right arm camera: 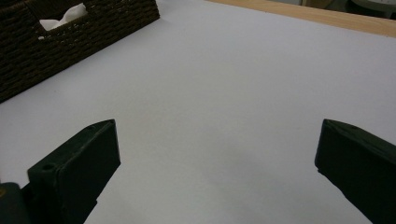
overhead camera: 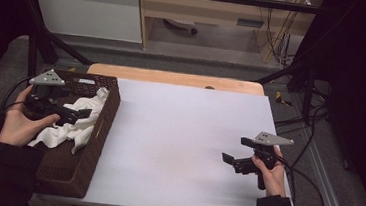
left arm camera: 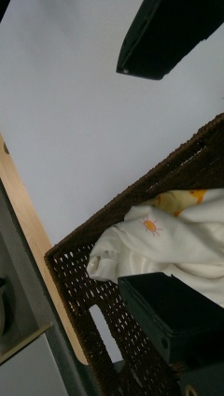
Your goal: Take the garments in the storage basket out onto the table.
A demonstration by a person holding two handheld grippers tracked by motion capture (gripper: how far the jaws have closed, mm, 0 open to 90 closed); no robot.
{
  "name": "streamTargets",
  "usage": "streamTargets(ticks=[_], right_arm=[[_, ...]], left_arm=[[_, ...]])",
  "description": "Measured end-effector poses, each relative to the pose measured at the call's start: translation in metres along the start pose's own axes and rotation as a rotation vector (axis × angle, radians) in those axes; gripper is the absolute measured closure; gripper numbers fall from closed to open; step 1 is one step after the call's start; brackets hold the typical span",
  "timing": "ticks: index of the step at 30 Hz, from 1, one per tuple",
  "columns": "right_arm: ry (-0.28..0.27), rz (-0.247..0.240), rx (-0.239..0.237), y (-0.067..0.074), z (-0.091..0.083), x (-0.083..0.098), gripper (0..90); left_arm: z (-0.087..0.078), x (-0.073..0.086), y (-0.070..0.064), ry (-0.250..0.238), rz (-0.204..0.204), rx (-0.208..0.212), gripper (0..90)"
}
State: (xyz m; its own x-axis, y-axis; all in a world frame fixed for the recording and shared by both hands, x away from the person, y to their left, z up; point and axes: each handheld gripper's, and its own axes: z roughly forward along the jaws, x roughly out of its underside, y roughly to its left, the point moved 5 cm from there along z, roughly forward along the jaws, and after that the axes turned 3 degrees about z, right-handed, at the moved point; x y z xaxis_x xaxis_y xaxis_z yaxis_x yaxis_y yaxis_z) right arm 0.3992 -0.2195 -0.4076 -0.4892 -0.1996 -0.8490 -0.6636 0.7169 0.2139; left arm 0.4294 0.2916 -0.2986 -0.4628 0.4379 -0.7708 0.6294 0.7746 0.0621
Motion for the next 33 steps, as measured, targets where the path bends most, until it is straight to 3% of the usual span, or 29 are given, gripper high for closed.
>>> streamTargets(ticks=[18, 33], right_arm=[[0.003, -0.005, -0.001, 0.000, 0.001, 0.000, 0.7], [0.005, -0.006, -0.001, 0.000, 0.001, 0.000, 0.7]], left_arm=[[0.033, 0.006, 0.026, 0.072, -0.037, -0.064, 1.8], [0.059, 0.022, 0.051, 0.157, -0.081, -0.128, 3.3]])
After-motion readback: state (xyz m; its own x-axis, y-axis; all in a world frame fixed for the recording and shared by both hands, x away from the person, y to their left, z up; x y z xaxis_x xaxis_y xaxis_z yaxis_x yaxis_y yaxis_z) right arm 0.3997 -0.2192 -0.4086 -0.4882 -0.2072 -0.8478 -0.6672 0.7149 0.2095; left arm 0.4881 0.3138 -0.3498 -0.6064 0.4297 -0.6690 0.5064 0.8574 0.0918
